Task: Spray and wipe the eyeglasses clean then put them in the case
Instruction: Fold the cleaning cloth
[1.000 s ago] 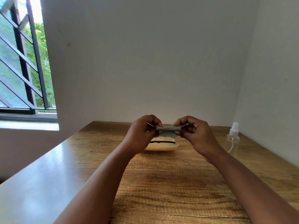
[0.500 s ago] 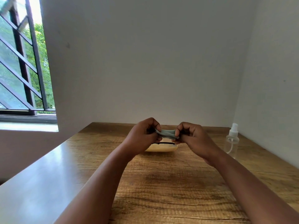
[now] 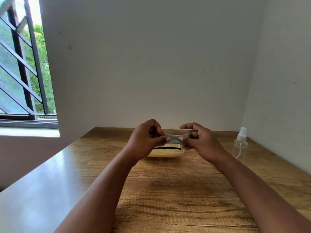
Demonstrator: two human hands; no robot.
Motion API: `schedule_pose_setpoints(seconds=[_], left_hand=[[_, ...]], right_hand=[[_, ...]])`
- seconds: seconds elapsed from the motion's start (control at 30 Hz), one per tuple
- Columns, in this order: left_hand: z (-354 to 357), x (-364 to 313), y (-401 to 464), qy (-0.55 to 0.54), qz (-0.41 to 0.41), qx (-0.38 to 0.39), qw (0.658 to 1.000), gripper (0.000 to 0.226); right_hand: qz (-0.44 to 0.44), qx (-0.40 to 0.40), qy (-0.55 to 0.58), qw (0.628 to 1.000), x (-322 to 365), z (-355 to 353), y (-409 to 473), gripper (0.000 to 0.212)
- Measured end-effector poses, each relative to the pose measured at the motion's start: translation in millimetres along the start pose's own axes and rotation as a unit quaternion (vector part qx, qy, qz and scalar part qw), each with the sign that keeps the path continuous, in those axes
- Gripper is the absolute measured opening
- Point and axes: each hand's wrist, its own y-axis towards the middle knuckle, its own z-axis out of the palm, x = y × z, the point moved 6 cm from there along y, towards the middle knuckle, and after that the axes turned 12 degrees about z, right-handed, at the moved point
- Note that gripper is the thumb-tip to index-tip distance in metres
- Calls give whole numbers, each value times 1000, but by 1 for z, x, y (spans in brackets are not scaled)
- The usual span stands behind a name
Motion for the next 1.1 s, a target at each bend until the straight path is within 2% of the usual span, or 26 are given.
schedule_pose_setpoints(seconds=[0.07, 0.13, 0.23, 0.3, 0.43, 0.53, 0.67, 0.8, 1.1], left_hand=[[0, 0, 1, 7, 11, -5, 1000, 21], [-5, 4, 2, 47, 6, -40, 998, 16], [-31, 17, 2, 248, -27, -120, 961, 19], [-44, 31, 0, 325, -74, -127, 934, 27], [-43, 57, -7, 268, -194, -69, 941, 48], [-39, 61, -10, 231, -225, -48, 945, 52], [-43, 61, -7, 218, -205, -65, 952, 46], [-46, 59, -8, 161, -196, -99, 962, 49], [-35, 43, -4, 218, -122, -81, 965, 32]], right_hand=[[2, -3, -42, 999, -1, 1, 1, 10], [7, -20, -64, 998, -3, -1, 1, 7], [17, -56, -84, 995, -5, -7, 4, 7], [23, -62, -92, 994, -6, -8, 5, 8], [31, -55, -113, 992, -8, -4, 5, 9], [30, -54, -122, 991, -8, -2, 4, 10], [33, -53, -121, 991, -7, -2, 3, 13], [29, -50, -133, 989, -6, 2, 1, 16], [-26, -36, -253, 966, -1, 48, -7, 13]])
